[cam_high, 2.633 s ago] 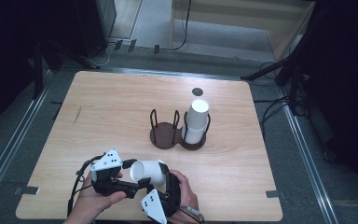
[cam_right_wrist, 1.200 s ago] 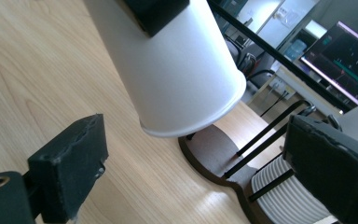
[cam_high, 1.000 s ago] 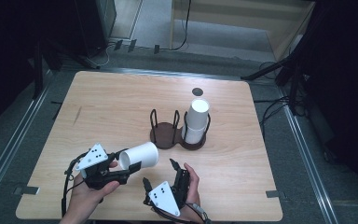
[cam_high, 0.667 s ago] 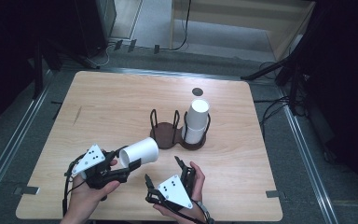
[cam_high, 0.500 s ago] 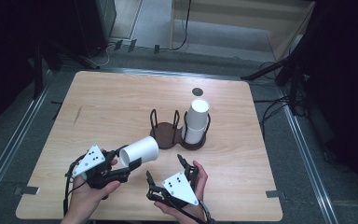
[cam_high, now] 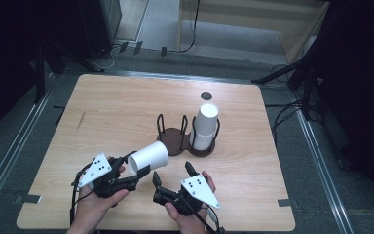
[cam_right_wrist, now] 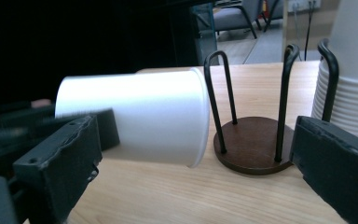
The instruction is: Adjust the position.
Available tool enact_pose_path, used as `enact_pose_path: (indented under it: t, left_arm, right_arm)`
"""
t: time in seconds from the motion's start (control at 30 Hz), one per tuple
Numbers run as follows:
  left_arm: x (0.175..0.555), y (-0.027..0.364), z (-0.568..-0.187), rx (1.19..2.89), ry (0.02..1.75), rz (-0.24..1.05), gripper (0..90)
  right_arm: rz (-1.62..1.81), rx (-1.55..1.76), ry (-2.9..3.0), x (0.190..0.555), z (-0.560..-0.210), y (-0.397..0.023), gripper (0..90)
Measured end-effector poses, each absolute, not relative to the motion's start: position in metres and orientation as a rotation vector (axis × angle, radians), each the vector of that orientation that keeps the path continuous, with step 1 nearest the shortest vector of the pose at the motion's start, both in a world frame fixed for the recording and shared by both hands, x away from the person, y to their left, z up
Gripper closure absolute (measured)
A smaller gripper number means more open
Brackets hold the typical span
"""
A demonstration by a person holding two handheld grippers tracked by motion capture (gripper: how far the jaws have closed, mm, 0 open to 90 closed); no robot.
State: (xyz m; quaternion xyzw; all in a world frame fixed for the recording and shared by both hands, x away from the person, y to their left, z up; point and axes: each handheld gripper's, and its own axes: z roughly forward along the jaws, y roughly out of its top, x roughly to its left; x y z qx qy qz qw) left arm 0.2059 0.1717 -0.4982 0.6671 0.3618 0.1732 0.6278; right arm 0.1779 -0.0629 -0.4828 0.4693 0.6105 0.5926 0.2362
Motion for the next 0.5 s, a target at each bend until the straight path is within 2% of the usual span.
enact_pose_path:
  t: [0.5]
  left_arm:
    - [0.2053, 0.1667, -0.5012, 1.501, 0.804, 0.406, 34.2]
  right_arm:
    - [1.832, 1.630, 1.520, 0.1825, -0.4922, -0.0627, 5.6]
